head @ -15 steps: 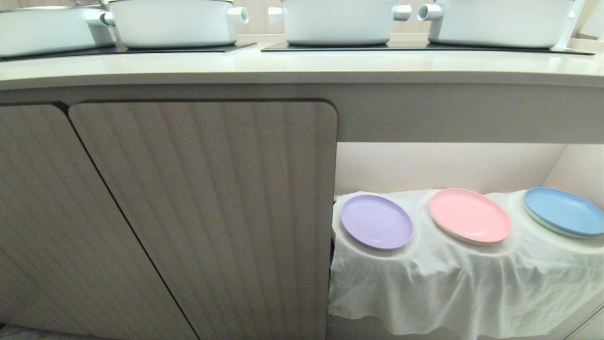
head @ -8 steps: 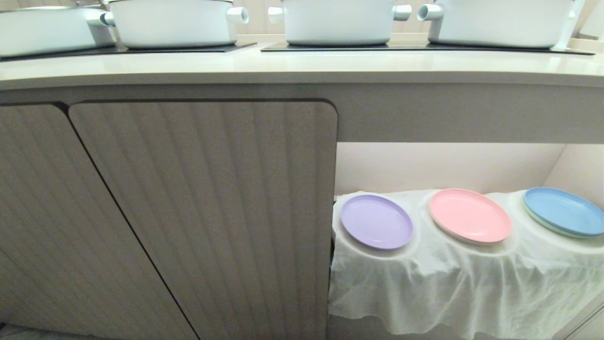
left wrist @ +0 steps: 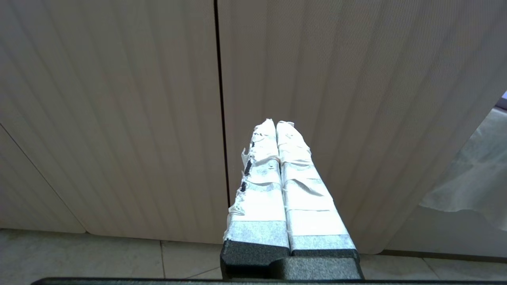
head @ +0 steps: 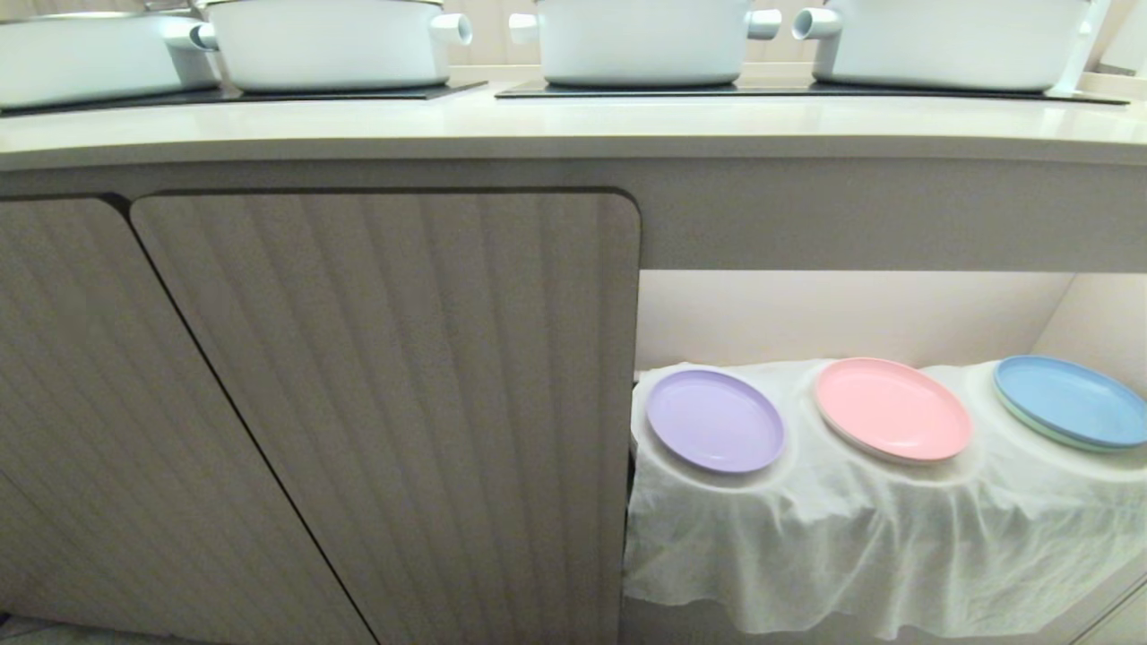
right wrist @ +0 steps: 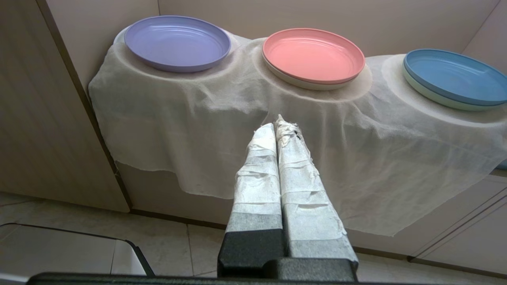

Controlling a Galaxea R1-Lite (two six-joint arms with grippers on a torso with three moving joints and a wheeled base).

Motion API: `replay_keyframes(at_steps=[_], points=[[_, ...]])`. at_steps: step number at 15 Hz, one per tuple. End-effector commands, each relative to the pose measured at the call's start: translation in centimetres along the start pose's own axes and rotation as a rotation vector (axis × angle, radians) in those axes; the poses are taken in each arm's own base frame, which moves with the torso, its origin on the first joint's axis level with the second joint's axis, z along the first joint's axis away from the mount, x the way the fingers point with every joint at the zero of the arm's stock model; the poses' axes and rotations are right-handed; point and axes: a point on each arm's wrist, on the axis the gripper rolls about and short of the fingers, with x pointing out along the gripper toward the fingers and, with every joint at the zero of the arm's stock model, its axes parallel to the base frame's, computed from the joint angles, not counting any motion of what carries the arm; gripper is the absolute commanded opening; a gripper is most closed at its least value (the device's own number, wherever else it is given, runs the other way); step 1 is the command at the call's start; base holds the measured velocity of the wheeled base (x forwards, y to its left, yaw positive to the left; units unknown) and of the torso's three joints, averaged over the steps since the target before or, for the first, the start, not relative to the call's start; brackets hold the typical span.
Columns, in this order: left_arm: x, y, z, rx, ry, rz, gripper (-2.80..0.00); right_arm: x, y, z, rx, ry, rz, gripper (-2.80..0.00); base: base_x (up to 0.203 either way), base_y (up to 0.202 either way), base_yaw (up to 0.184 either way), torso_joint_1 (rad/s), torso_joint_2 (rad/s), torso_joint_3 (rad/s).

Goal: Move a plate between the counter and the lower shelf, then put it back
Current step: Pick up the plate in the cupboard

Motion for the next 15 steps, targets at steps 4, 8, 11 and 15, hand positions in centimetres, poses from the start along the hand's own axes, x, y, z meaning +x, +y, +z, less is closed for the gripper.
replay_keyframes(at_steps=[4,8,11,15], points=[[0.01,0.0,0.0,-0.001,0.0,0.002,-2.8,-0.01,0.0,-0.02,-0.001,-0.001,0.001,-2.8,0.0,0.0,0.0,0.0,0.0,0.0],[0.01,0.0,0.0,-0.001,0.0,0.001,-2.8,-0.01,0.01,-0.04,-0.012,-0.003,0.0,-2.8,0.0,0.0,0.0,0.0,0.0,0.0],[0.01,0.0,0.0,-0.001,0.0,0.0,-2.8,-0.04,0.01,-0.03,-0.018,0.0,0.002,-2.8,0.0,0.0,0.0,0.0,0.0,0.0],[0.01,0.0,0.0,-0.001,0.0,0.002,-2.8,-0.08,-0.02,0.19,-0.019,-0.014,-0.002,-2.8,0.0,0.0,0.0,0.0,0.0,0.0]])
